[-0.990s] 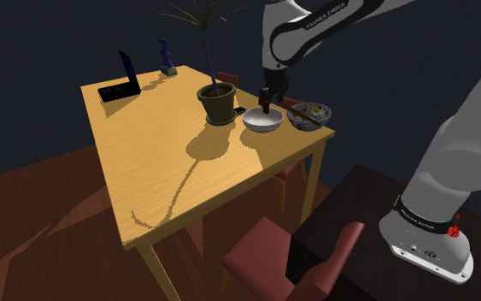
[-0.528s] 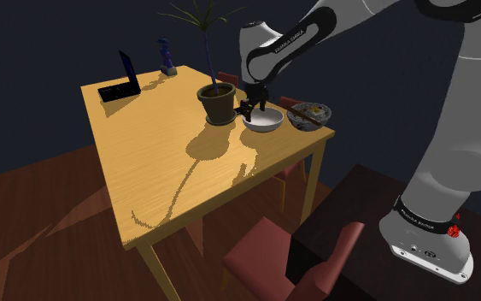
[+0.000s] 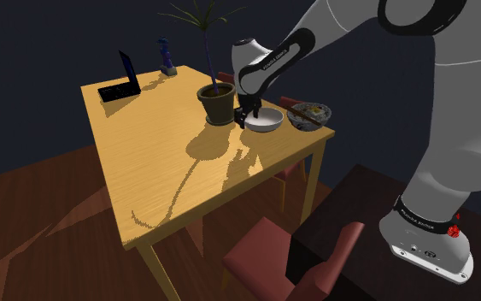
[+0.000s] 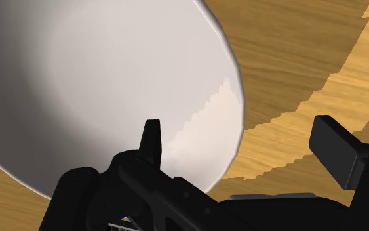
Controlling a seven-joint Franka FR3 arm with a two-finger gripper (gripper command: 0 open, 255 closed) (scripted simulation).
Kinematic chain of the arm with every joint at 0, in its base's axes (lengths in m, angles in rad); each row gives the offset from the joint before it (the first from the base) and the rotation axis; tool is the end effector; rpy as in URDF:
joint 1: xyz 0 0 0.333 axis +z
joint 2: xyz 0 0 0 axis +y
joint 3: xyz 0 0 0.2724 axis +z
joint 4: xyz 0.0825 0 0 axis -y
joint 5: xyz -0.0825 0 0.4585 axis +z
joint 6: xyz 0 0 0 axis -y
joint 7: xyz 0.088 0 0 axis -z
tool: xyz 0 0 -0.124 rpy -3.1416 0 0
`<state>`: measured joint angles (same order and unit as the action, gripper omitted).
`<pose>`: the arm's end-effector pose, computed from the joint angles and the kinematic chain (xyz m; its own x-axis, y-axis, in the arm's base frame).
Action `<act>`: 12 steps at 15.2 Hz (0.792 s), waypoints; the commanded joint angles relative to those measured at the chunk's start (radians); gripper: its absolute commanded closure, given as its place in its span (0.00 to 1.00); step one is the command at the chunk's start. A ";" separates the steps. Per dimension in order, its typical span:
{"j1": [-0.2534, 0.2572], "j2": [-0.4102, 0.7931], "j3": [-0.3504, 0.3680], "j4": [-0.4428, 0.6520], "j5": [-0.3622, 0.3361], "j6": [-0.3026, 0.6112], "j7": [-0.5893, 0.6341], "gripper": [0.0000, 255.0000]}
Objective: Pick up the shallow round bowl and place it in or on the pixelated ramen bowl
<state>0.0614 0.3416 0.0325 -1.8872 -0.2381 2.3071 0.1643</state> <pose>0.6780 0.0559 0.2309 0.9918 0.0878 0.0930 0.0718 -0.9840 0.1630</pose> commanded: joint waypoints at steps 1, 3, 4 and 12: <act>-0.001 0.016 -0.002 -0.004 -0.004 0.020 0.003 0.00; -0.002 0.030 -0.004 -0.006 -0.007 0.036 0.005 0.00; -0.002 0.030 -0.004 -0.006 -0.007 0.036 0.005 0.00; -0.002 0.030 -0.004 -0.006 -0.007 0.036 0.005 1.00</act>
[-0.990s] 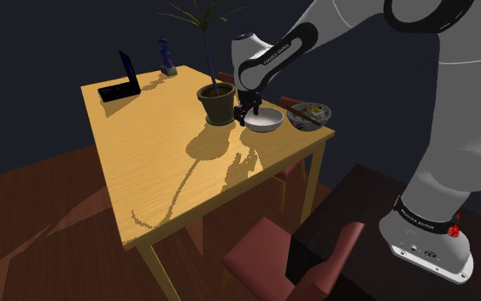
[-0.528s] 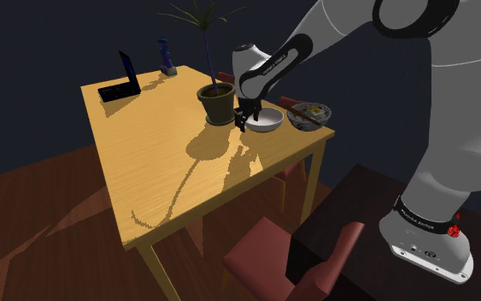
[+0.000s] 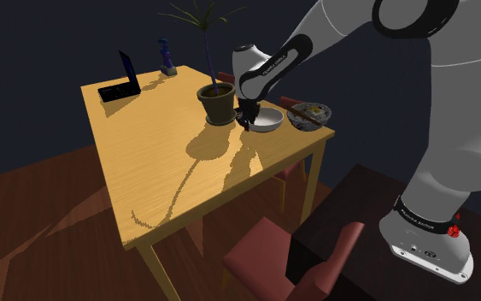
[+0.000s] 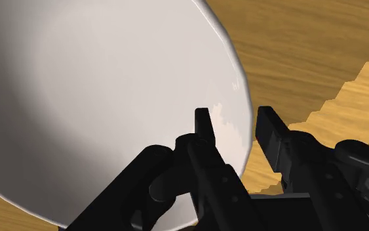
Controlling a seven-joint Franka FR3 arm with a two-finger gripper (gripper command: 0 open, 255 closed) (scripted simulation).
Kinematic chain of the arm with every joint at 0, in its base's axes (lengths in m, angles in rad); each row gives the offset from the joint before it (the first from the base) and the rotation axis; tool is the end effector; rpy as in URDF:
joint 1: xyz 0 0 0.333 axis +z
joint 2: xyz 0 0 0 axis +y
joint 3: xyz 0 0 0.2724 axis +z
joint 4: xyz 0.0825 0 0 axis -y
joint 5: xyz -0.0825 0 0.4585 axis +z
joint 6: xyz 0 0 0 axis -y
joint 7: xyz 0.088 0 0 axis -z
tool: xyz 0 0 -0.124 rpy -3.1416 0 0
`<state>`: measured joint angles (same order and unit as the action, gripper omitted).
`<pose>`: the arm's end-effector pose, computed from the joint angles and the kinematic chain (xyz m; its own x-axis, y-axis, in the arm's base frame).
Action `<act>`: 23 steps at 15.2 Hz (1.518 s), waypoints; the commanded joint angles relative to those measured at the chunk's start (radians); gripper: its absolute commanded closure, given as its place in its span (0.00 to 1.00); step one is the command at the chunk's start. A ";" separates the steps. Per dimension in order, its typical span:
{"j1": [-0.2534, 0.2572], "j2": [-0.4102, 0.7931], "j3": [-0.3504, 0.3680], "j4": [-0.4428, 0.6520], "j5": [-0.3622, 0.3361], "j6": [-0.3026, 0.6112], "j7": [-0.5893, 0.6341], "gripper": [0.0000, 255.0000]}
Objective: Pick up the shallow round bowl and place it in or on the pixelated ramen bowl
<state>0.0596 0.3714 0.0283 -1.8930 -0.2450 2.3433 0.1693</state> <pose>0.6770 0.0529 0.2112 0.9917 0.0879 0.0935 0.0719 -0.9840 0.1631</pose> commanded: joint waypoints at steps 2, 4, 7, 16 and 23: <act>0.000 0.000 0.000 0.000 0.000 0.000 0.000 1.00; 0.000 0.000 0.000 0.000 0.000 0.000 0.000 1.00; 0.000 0.000 0.000 0.000 0.000 0.000 0.000 1.00; -0.002 -0.056 0.007 0.033 0.017 -0.087 -0.023 1.00; -0.003 -0.096 0.011 0.074 0.031 -0.167 -0.041 1.00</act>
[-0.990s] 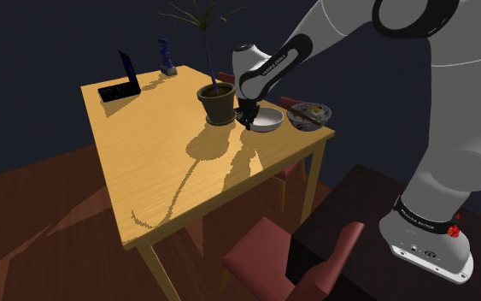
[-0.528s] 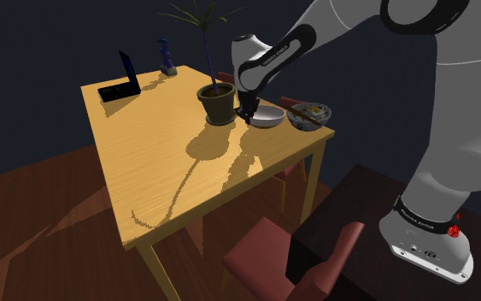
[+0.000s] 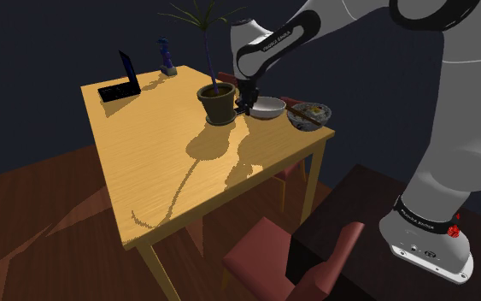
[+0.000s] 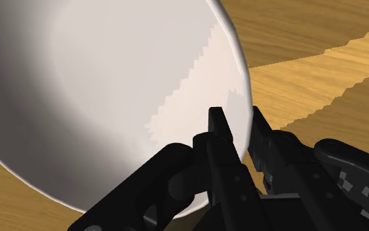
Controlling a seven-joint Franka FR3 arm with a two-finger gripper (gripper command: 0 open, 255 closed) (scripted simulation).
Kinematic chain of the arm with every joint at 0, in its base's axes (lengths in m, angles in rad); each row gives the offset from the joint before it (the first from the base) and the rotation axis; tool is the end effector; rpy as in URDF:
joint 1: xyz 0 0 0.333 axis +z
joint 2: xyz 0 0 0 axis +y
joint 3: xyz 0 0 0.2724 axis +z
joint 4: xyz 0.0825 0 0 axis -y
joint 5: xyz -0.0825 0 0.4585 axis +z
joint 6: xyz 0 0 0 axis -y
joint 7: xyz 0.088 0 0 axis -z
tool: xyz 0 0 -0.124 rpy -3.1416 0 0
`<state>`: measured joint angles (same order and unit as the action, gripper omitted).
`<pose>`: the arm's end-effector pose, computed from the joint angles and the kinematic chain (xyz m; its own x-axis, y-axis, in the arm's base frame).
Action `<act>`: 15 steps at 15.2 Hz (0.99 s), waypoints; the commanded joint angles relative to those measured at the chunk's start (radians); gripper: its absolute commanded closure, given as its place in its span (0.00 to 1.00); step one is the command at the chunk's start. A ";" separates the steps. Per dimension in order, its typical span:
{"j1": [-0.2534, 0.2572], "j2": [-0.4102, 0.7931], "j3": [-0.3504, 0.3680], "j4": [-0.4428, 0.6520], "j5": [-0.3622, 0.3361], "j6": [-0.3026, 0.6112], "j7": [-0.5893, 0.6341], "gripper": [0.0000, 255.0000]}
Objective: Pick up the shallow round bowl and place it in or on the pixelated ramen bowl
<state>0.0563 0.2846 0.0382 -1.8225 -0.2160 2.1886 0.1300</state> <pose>0.6883 0.0538 0.2925 0.9917 0.0879 0.0933 0.0719 -0.9840 0.1631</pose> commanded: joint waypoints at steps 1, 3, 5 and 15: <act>0.000 -0.014 0.001 0.010 0.003 -0.023 -0.004 1.00; 0.000 -0.024 0.002 0.024 0.007 -0.047 -0.009 1.00; 0.000 -0.032 0.003 0.039 0.010 -0.070 -0.014 1.00; 0.001 -0.065 0.006 0.130 0.023 -0.192 -0.038 1.00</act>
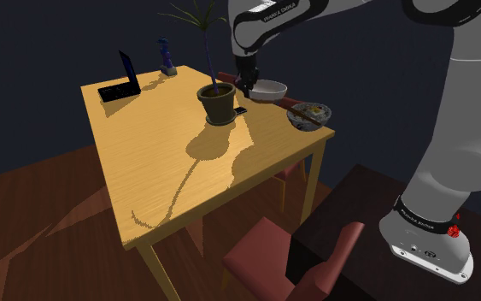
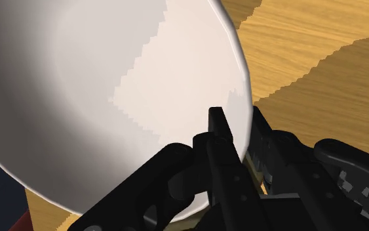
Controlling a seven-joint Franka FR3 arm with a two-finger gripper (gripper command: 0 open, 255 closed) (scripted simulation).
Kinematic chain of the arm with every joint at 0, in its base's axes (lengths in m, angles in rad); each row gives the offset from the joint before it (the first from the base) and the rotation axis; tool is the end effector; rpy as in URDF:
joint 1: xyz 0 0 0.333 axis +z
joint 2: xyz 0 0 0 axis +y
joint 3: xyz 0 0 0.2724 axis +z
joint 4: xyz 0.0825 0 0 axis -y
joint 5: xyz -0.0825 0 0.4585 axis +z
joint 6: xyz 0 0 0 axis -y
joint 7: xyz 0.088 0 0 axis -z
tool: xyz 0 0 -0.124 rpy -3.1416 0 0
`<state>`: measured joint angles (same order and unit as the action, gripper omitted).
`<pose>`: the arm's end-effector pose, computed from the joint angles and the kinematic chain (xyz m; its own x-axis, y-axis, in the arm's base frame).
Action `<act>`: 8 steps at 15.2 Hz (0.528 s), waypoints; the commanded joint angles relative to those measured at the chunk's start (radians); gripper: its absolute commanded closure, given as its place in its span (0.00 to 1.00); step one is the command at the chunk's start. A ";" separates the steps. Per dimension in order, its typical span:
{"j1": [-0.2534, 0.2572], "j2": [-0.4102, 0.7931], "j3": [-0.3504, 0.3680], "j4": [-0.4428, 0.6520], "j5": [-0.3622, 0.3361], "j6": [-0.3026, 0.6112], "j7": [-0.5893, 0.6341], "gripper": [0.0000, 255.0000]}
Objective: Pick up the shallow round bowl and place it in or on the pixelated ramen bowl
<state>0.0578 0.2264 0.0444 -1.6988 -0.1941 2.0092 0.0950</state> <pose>0.6967 0.0556 0.3833 0.9917 0.0880 0.0933 0.0720 -0.9840 0.1630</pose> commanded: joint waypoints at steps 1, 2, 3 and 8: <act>0.000 -0.009 0.000 0.017 0.002 -0.025 -0.005 1.00; 0.000 -0.011 0.001 0.027 0.003 -0.038 -0.007 1.00; 0.000 -0.012 0.001 0.032 0.004 -0.043 -0.008 1.00; -0.045 -0.177 -0.028 -0.173 0.017 0.008 -0.077 1.00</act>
<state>0.0240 0.0873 0.0242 -1.8279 -0.1803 2.0084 0.0368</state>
